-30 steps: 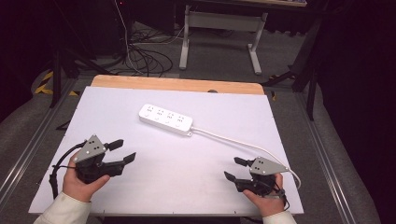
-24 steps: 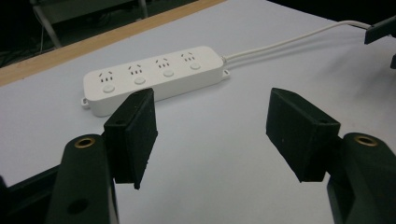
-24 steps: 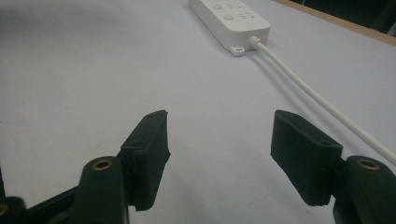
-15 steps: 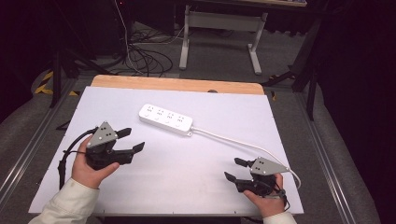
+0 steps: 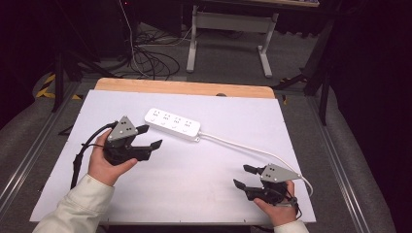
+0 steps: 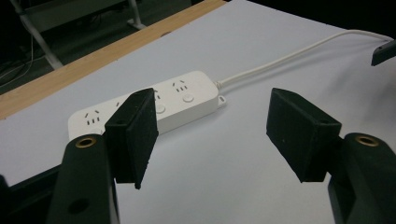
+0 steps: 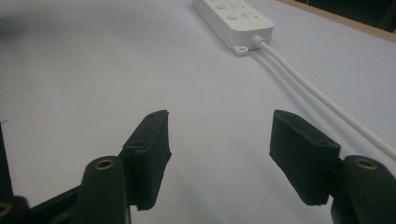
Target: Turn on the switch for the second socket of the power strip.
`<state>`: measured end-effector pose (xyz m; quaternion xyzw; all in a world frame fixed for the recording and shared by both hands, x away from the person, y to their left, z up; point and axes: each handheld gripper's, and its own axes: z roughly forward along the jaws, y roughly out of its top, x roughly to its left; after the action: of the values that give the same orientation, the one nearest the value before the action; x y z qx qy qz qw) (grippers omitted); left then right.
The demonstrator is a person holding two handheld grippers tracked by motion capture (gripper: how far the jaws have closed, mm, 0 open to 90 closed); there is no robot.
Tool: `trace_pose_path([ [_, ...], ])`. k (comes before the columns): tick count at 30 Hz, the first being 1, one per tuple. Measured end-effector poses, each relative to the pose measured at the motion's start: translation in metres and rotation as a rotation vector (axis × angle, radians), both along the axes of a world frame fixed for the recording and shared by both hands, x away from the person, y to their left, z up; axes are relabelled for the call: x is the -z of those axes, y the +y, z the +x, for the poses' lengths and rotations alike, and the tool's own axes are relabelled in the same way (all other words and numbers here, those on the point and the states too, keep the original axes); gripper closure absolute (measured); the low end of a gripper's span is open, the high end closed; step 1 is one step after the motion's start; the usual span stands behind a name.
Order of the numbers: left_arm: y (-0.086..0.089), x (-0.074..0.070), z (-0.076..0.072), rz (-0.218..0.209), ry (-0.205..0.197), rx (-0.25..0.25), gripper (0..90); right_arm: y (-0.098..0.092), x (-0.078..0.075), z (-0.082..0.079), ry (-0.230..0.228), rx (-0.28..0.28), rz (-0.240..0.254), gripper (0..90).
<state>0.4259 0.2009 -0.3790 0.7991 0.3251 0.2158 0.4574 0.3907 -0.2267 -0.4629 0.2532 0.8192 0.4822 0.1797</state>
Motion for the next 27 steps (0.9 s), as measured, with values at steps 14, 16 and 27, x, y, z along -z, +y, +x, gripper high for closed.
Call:
trace_pose_path([
  [14,-0.005,0.002,0.021,-0.040,-0.006,0.028,71.4,0.000,0.000,0.000,0.002,-0.005,-0.001,38.7],
  [16,-0.006,0.002,0.029,-0.059,0.017,0.027,83.7,0.000,0.000,0.000,-0.001,-0.006,0.001,38.6],
  [27,-0.020,0.007,0.052,-0.061,0.053,-0.009,89.7,-0.001,0.000,-0.001,-0.003,-0.009,0.006,38.5],
])
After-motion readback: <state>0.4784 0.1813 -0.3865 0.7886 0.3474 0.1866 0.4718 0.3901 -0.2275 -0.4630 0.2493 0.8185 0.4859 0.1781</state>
